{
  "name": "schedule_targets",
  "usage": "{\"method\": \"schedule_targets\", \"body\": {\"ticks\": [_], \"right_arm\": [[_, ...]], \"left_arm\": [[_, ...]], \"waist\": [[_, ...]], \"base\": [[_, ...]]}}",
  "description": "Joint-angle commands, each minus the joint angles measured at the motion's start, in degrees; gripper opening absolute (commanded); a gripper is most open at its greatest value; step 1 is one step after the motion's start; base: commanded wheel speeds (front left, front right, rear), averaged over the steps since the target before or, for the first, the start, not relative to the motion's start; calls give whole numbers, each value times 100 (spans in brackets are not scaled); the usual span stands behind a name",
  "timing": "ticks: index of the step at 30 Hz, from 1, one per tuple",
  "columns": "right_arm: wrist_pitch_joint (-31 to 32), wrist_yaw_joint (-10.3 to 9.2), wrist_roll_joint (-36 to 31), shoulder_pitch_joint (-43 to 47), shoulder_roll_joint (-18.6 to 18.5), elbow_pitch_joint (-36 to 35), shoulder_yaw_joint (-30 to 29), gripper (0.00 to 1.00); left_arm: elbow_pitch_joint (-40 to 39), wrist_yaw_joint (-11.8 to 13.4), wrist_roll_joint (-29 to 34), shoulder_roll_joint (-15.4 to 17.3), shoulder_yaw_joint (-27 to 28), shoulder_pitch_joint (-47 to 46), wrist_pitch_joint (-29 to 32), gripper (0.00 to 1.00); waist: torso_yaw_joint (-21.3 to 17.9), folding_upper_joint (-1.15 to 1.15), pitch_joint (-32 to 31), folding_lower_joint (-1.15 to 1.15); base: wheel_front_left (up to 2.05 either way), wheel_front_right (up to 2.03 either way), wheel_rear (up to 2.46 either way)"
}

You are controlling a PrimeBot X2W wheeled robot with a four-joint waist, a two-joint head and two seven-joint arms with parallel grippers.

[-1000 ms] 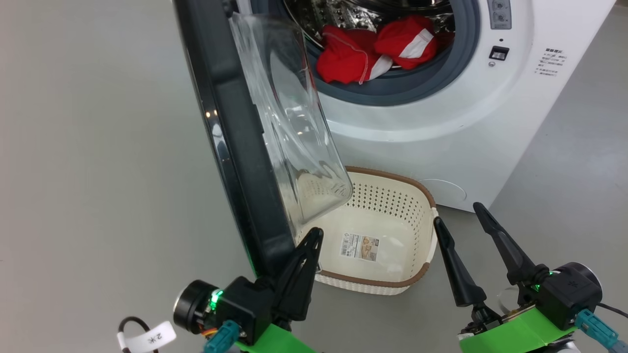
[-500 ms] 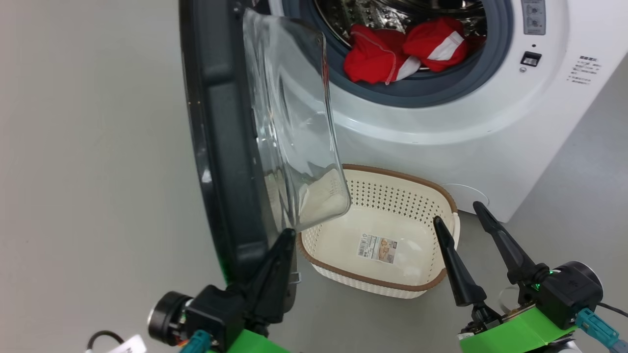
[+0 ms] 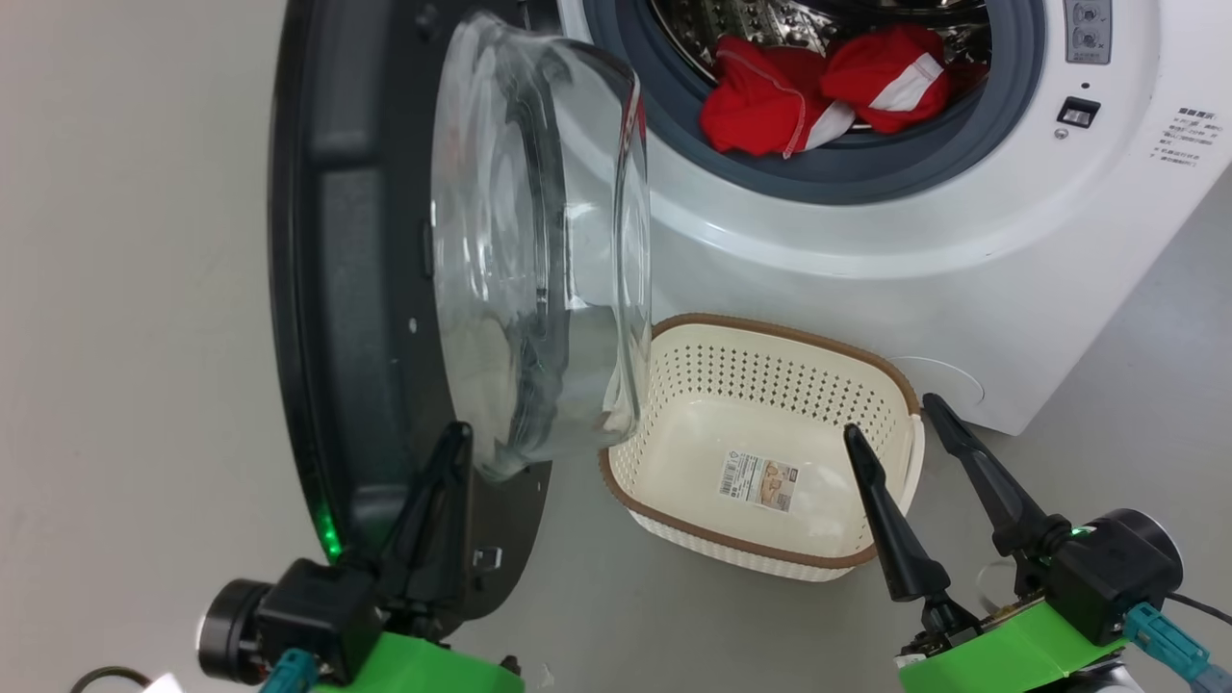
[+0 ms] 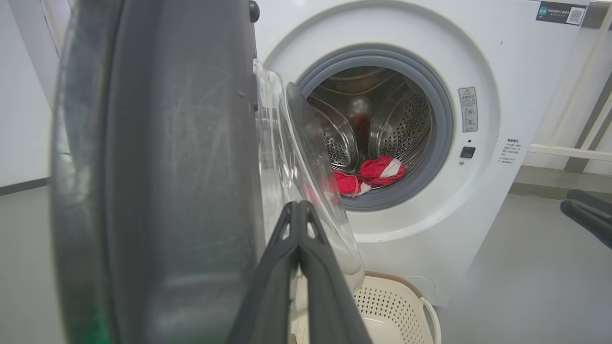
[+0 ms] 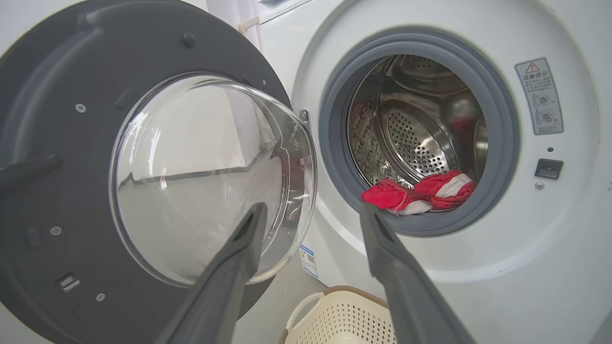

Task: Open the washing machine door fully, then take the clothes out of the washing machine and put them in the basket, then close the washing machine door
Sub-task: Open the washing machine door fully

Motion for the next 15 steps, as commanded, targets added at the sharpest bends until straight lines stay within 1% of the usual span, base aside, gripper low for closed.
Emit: {"method": "schedule_targets", "body": {"ticks": [1,11,15], "right_arm": [[28,36,-22,-62,14,-186,169,100],[148,36,-89,-83,14,-262,255,100],[209,36,-144,-99,14,-318,274,100]], "left_arm": [[-74,103,-59,199,310,-14,-33,0],[59,310,-117,371,725,101,-242,0],[147,386,-178,481,981,140,-363,0]], "waist": [[4,0,17,0],[37,0,160,0],[55,0,219,0]], "base": [[0,0,0],[0,0,0],[0,0,0]]}}
